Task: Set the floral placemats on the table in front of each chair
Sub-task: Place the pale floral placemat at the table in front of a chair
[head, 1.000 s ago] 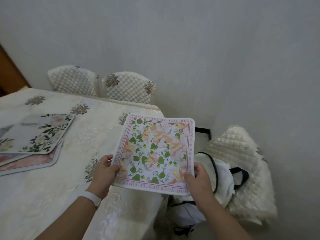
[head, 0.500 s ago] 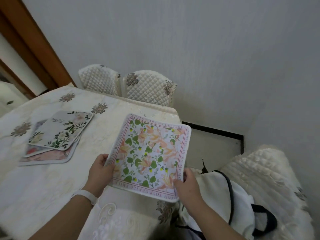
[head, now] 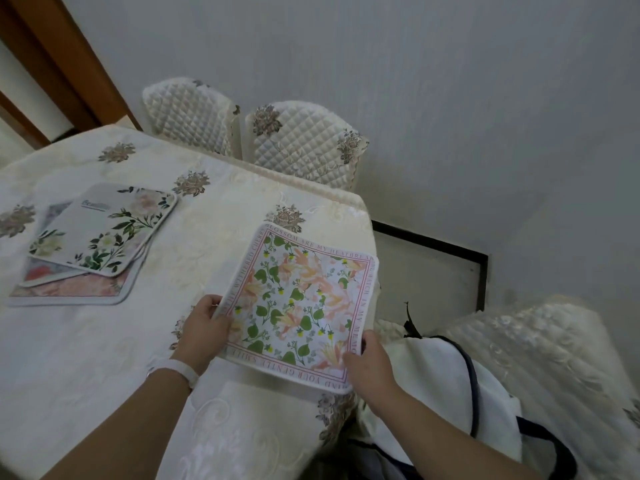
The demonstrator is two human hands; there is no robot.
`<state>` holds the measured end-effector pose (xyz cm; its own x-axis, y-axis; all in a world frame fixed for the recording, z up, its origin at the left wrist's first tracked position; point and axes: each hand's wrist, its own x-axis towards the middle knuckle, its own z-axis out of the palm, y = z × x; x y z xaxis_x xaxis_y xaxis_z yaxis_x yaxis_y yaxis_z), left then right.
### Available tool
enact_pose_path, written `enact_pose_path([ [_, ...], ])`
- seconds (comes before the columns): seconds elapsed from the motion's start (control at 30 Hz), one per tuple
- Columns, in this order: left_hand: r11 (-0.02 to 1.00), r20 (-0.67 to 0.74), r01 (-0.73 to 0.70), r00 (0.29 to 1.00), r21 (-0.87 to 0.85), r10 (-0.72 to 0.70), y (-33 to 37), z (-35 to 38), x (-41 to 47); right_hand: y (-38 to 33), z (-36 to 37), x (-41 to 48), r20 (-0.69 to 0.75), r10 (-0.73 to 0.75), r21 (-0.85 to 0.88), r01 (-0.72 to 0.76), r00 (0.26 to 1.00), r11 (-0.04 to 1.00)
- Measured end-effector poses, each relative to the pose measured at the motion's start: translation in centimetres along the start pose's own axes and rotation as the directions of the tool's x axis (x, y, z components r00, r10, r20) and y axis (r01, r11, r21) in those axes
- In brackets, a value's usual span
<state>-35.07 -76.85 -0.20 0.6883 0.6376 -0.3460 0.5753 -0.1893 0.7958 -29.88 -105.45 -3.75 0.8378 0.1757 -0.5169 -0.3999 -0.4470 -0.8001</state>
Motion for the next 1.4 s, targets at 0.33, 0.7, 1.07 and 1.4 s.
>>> enact_pose_path([
  [0.33,0.997,0.056,0.07,0.996,0.014,-0.071,-4.1,0.4,3.9,2.0,2.6,2.5,0.061,0.055,-0.204,-0.041,0.997,0.978],
  [0.7,0.992,0.073,0.123,0.99,0.014,-0.124,-5.8,1.0,5.4,2.4,2.4,3.3,0.104,0.139,-0.278,-0.105,0.985,0.955],
  [1.07,0.986,-0.036,0.06,0.998,0.155,-0.055,-6.9,1.5,5.2,2.4,2.1,3.0,0.164,0.138,-0.339,-0.076,0.977,0.938],
  [1.4,0.885,0.157,-0.209,0.975,0.415,0.157,-8.9,1.0,3.0,3.5,2.7,0.3,0.098,-0.1,-0.661,0.14,0.99,0.738],
])
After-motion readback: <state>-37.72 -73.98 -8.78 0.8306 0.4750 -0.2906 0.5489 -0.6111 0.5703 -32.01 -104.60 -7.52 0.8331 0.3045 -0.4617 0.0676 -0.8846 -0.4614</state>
